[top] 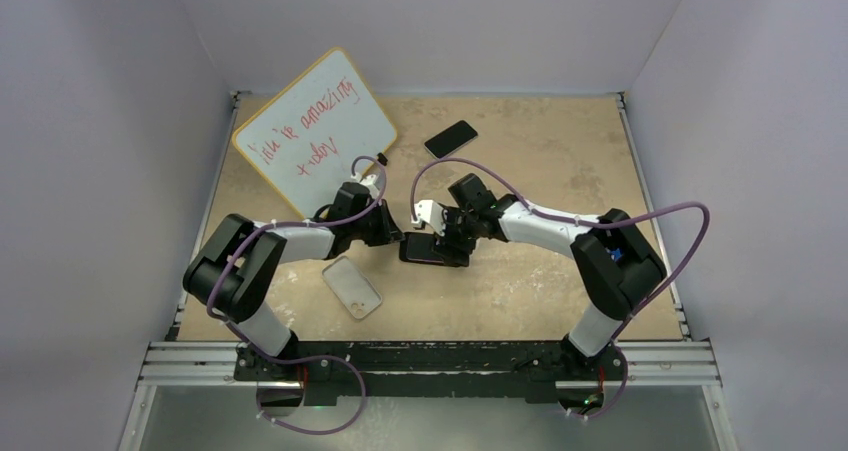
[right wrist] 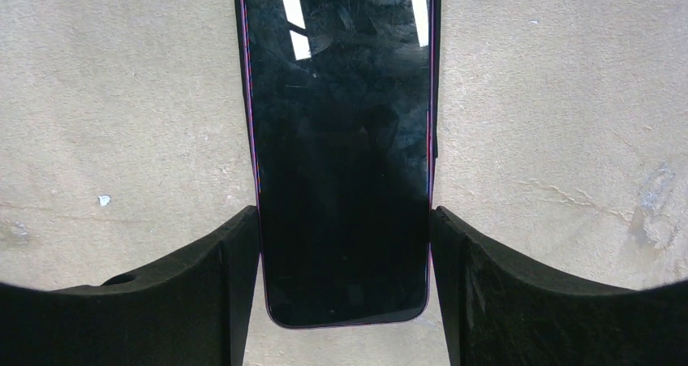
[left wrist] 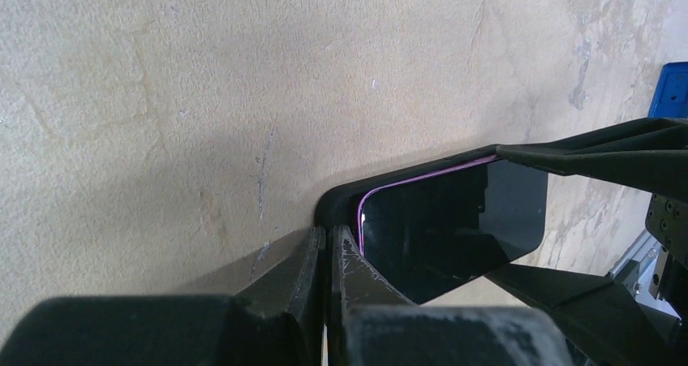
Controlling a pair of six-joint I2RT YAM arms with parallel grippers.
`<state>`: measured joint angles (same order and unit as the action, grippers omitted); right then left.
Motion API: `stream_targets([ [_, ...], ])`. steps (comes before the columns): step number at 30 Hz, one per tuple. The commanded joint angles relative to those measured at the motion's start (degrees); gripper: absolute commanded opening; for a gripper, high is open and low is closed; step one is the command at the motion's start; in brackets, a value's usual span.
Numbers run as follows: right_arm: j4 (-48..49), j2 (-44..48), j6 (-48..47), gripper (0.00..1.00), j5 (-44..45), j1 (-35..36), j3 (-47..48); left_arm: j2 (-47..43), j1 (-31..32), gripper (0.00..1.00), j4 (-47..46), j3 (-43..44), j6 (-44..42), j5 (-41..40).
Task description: Put the phone into the phone case
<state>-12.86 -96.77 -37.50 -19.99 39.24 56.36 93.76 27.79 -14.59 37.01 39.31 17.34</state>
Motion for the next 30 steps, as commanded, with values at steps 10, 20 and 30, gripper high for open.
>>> stream_targets([
  [10,7.4,-1.4,-0.5,0.4,-2.1,2.0,3.9,-1.3,2.7,0.04,-3.7,-0.5,3.6,8.4],
  [20,8.1,-2.7,-0.5,0.48,-2.2,2.5,5.4,-1.8,3.0,0.21,-4.2,-2.7,4.2,9.2],
  [30,9.5,7.7,3.6,0.83,-0.4,2.7,-0.9,-4.1,3.1,0.24,-1.4,-3.9,4.0,7.1],
])
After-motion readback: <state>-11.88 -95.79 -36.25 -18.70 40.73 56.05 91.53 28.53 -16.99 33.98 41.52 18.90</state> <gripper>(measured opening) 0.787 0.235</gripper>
